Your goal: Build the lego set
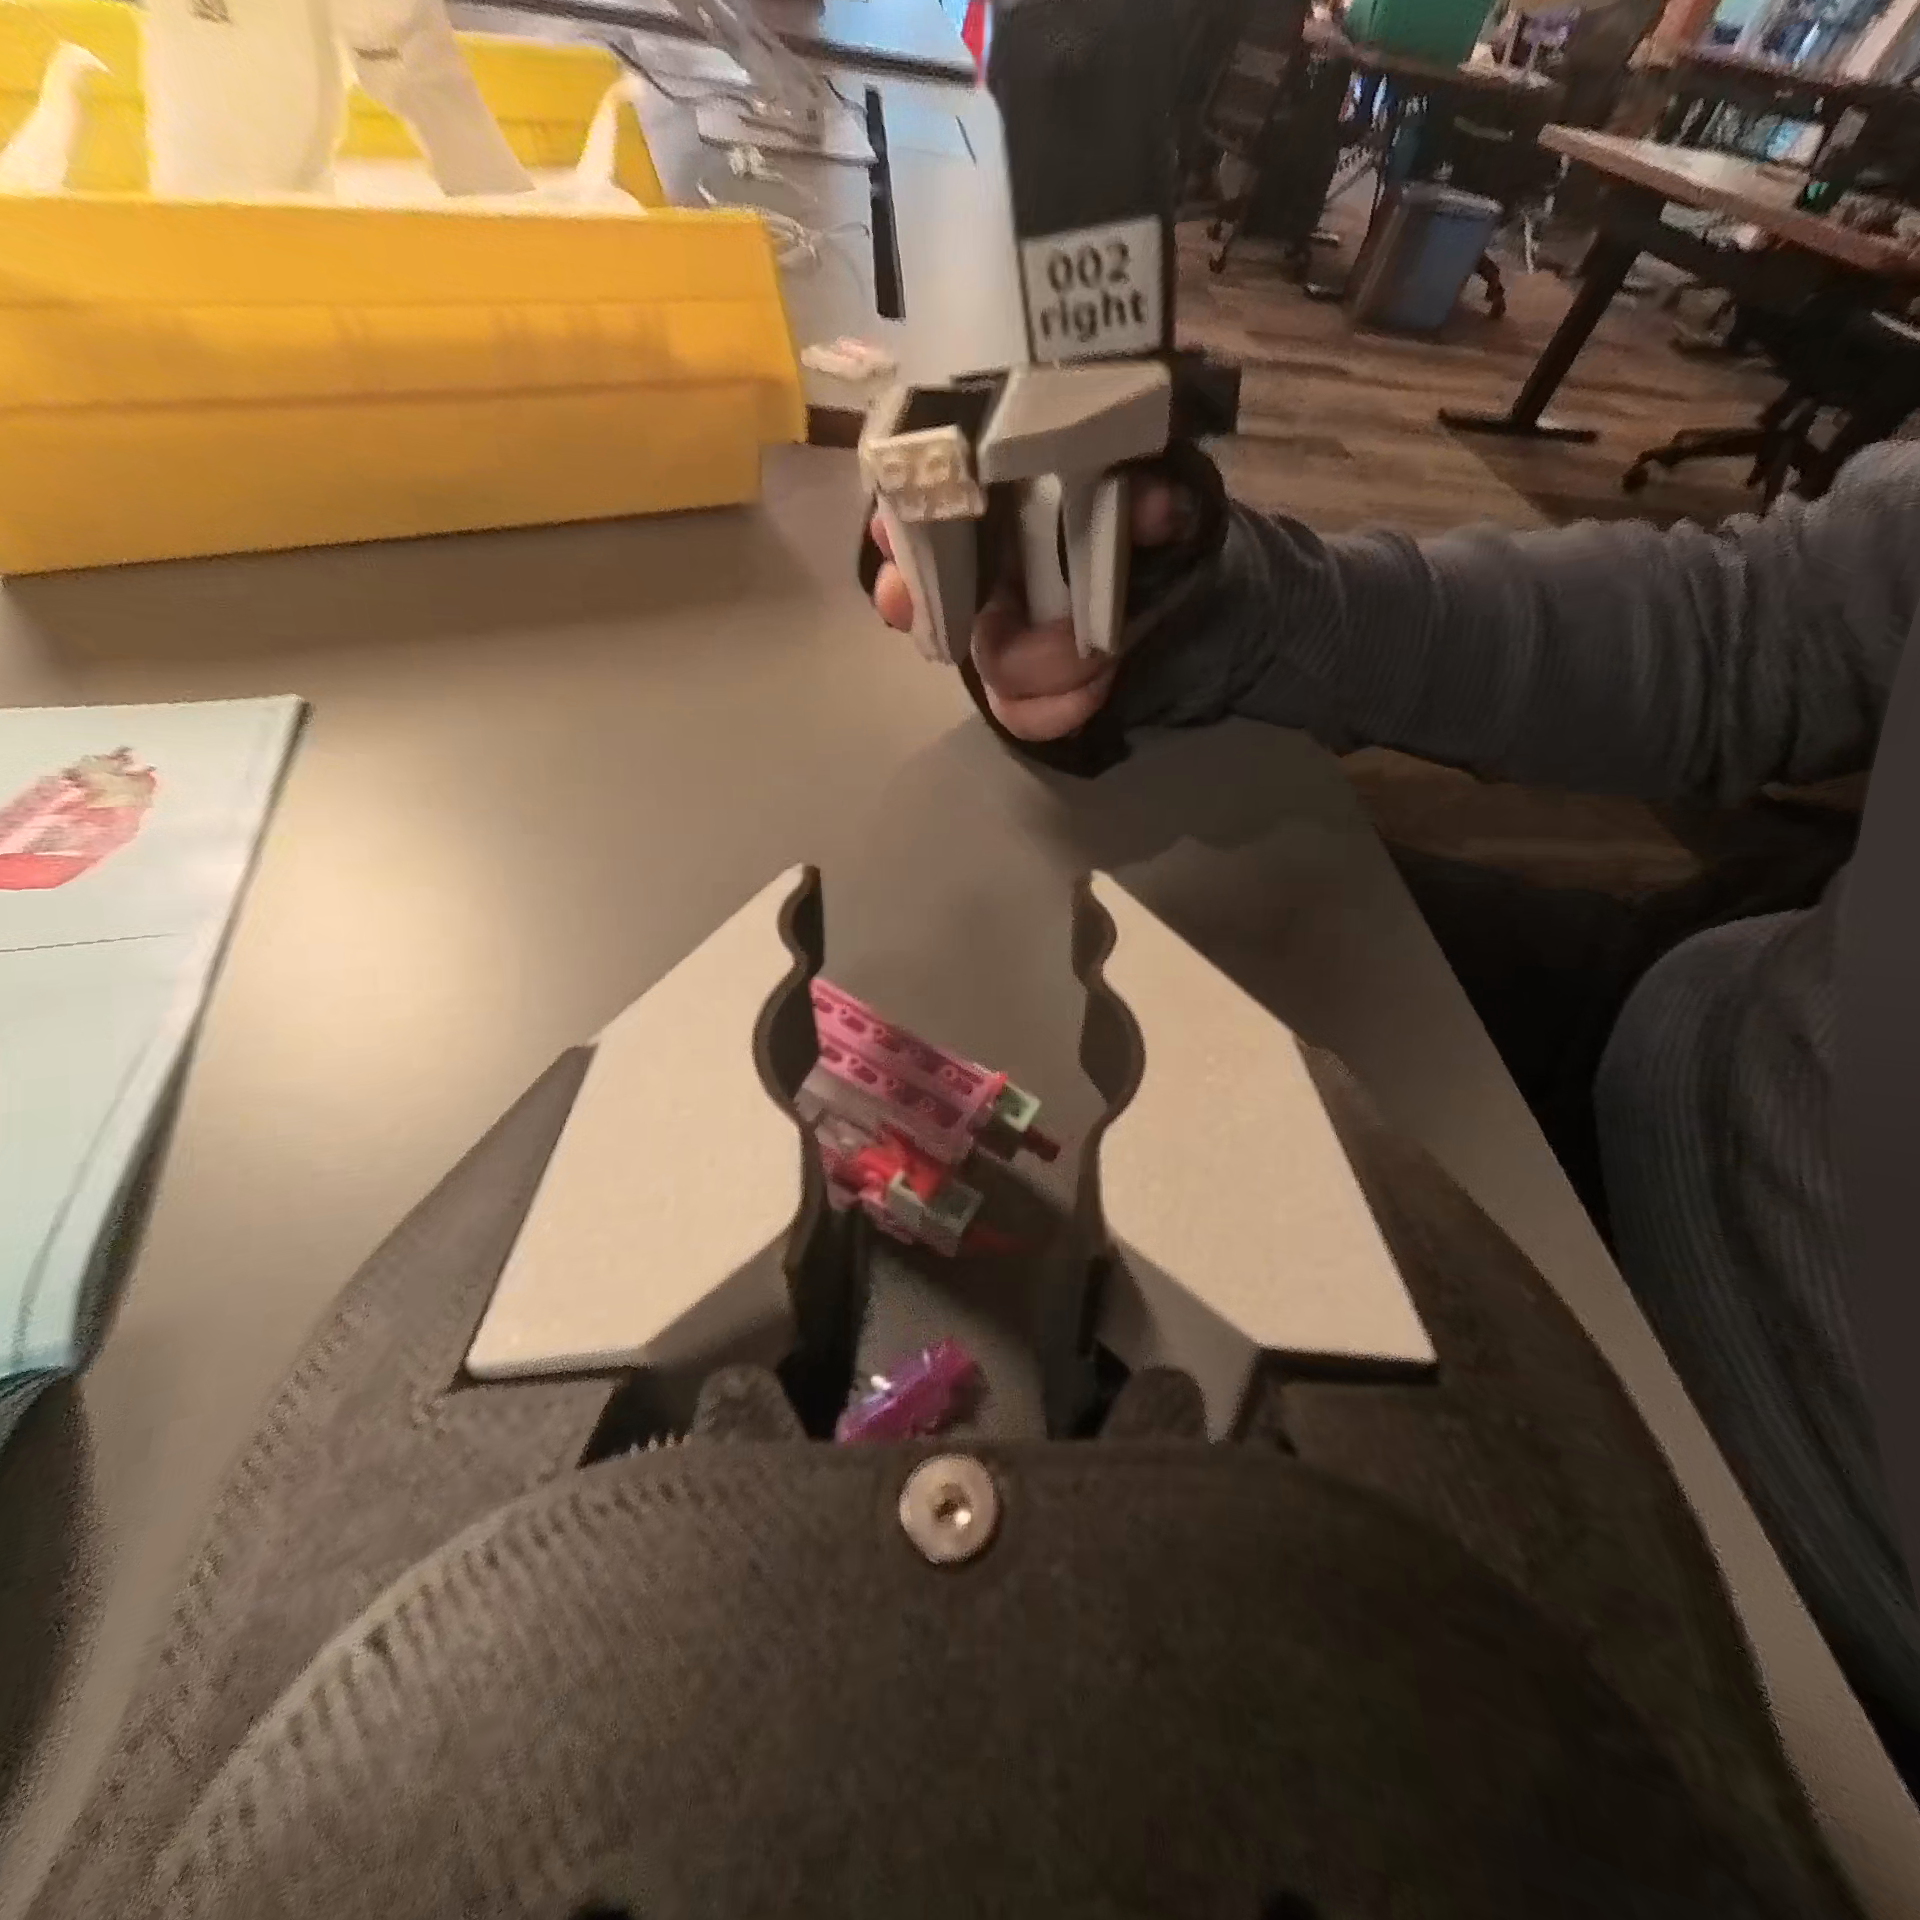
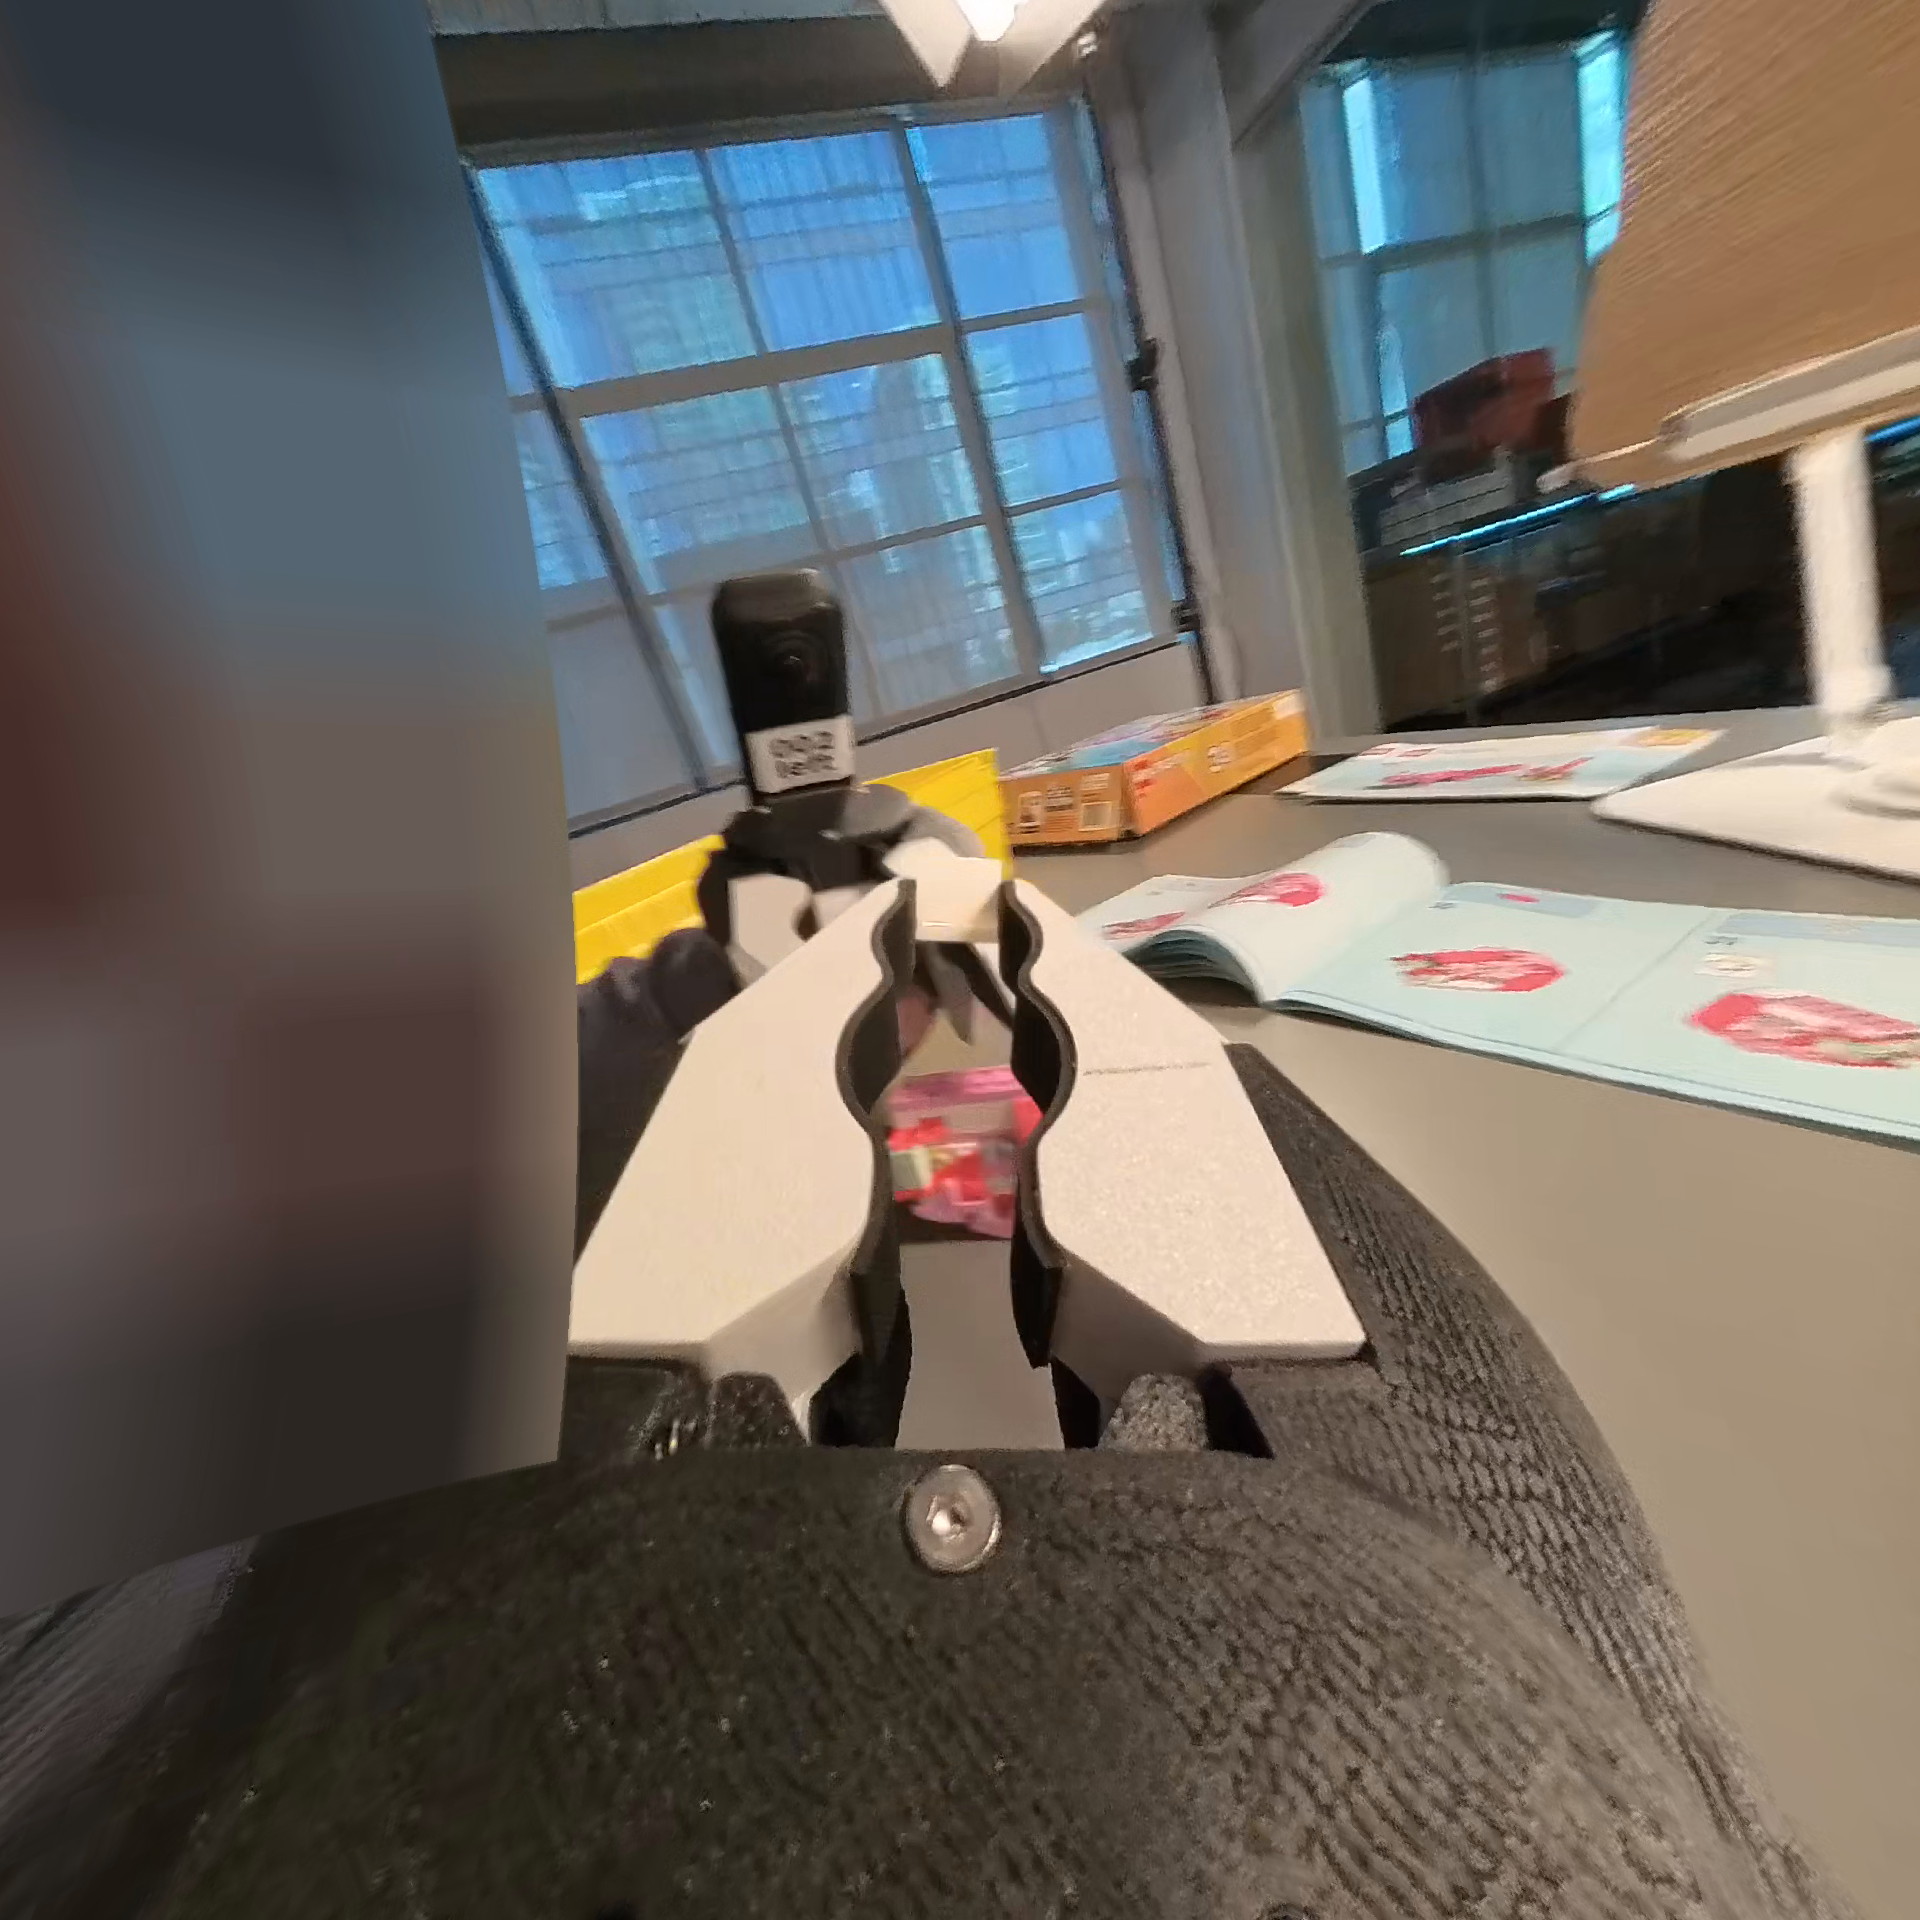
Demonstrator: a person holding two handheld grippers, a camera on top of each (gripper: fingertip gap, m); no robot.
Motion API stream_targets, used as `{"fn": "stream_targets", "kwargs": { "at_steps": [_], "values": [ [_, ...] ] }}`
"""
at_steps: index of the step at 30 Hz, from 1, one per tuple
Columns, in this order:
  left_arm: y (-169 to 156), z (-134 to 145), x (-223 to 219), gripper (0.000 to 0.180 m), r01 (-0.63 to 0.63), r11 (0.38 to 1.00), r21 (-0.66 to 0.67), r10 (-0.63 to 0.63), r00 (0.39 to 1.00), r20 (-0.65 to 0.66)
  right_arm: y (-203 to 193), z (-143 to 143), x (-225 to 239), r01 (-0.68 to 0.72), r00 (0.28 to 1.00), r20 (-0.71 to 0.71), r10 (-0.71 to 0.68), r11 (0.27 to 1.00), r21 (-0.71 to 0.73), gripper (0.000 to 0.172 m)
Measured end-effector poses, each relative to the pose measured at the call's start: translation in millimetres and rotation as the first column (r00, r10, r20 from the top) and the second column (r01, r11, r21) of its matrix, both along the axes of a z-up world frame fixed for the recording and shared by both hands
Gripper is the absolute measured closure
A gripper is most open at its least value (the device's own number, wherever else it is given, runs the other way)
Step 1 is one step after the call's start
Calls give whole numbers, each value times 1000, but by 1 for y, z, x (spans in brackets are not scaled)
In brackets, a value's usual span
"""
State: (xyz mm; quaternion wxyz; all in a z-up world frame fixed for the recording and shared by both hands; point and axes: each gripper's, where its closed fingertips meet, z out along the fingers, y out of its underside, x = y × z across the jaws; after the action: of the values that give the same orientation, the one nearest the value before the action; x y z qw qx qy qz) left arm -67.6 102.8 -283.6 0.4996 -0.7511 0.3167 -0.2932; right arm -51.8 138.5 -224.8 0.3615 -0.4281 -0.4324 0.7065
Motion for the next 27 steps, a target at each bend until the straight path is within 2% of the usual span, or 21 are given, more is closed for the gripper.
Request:
{"fn": "stream_targets", "kwargs": {
  "at_steps": [4,7,14,18,21,27],
  "values": [
    [10,24,-26,127,-128,990,57,120,985,125,12,-1,-2,145,989,-2,-145,988,62,158],
    [13,27,-36,127,-167,985,39,159,973,169,19,-3,-3,218,976,-3,-219,970,105,158],
    [8,-4,-30,122,-150,986,-72,147,988,-44,31,-1,1,275,961,-21,-274,957,91,158],
    [1,-10,-29,124,-131,990,-55,120,978,-172,35,1,3,281,960,-24,-280,958,60,158],
    [-7,-16,-29,122,-101,987,-129,77,981,-178,36,0,2,283,959,-21,-282,958,56,158],
    [-21,-22,-18,116,-8,967,-255,-19,994,-105,38,-1,2,290,957,-18,-289,956,51,158]
  ]
}}
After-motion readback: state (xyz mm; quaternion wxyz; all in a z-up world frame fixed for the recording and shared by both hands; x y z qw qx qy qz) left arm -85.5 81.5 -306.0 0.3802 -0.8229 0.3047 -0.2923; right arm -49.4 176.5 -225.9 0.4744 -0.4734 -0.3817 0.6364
